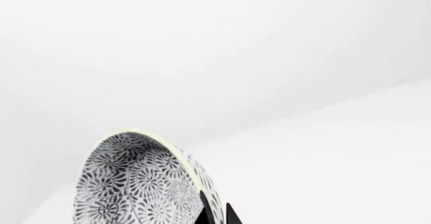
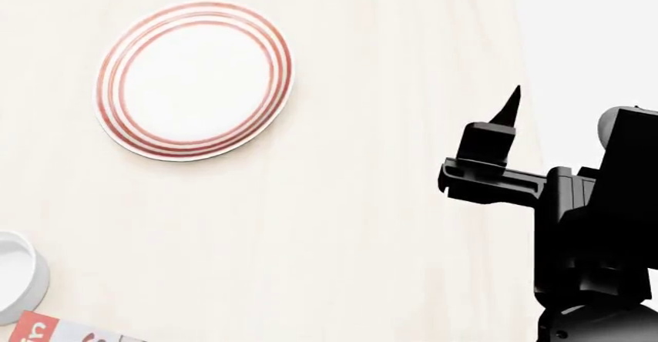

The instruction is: Pick the akita bowl next to the ramekin and place it on the plate.

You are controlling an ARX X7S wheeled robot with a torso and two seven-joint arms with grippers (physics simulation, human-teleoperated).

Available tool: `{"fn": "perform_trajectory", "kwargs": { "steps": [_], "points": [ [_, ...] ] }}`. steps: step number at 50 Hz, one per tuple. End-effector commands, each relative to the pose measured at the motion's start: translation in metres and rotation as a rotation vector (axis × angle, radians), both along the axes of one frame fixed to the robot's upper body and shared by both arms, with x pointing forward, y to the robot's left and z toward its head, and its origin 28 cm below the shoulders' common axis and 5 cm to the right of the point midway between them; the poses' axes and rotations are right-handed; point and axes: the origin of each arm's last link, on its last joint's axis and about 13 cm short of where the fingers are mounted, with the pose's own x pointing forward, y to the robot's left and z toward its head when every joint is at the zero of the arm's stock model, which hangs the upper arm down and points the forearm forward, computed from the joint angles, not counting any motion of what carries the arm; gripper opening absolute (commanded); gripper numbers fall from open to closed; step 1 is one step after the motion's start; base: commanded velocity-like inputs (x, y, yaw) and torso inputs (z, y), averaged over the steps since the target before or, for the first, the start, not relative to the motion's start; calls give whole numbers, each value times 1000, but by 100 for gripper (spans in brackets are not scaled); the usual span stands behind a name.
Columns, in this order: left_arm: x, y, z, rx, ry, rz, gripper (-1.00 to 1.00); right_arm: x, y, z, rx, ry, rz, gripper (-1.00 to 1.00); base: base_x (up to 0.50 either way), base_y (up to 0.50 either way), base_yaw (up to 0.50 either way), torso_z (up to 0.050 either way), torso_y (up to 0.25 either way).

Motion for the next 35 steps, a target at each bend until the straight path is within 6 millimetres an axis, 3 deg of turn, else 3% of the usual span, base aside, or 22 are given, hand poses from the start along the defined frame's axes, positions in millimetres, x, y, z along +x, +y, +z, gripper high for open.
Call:
{"fn": "perform_trajectory", "kwargs": {
  "steps": [1, 35],
  "points": [
    [7, -22, 5, 92, 76, -108, -100, 1, -1, 2, 19, -11, -2, 100, 0, 0, 0, 0, 0],
    [14, -54, -12, 563, 471, -261, -100, 2, -1, 1, 19, -10, 0, 100, 0, 0, 0, 0, 0]
  ]
}}
